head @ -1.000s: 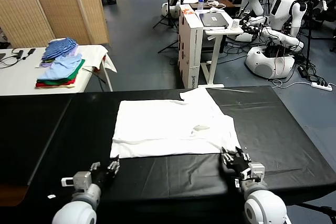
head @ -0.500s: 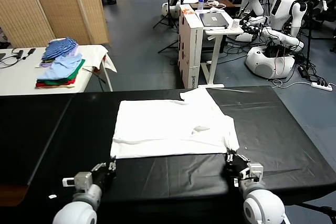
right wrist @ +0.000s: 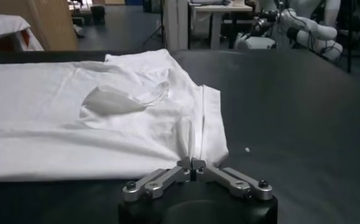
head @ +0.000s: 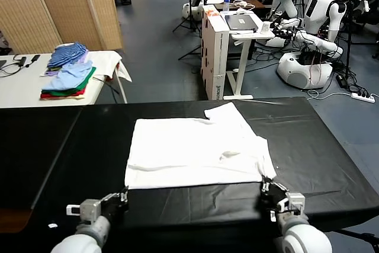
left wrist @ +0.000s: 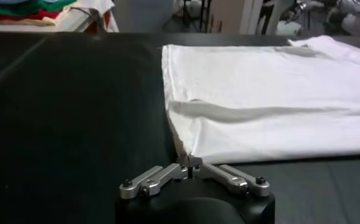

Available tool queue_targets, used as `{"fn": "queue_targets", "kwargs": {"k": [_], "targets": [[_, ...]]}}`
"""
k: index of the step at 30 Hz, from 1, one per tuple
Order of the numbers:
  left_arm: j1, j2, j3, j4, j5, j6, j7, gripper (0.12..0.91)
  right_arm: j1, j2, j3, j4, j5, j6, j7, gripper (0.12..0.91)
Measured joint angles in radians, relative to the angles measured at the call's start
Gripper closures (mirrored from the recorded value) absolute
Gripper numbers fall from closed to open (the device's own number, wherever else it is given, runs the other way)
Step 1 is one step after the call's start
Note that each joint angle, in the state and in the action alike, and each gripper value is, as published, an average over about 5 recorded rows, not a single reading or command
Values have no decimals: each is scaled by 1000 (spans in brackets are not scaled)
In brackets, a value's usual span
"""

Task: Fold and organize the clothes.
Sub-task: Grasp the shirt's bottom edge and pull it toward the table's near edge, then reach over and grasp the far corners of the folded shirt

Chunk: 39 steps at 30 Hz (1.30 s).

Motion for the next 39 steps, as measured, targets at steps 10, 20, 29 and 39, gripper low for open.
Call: {"fn": "queue_targets", "kwargs": {"k": [10,20,29,39], "targets": [[143,-5,-1,-100,82,4,16,885,-114,2,29,87,-4,-3,7,874],[196,-9,-2,-153,100,4,19,885,-124,-4,43,99,11,-24,34,602],[226,-8,-7,-191,104,4,-9,481,-118,-1,74,110,58,-54,61,140],[212,2,-42,-222,144,3,-10,126,-62,-36,168,157,233,-5,51,118]]}}
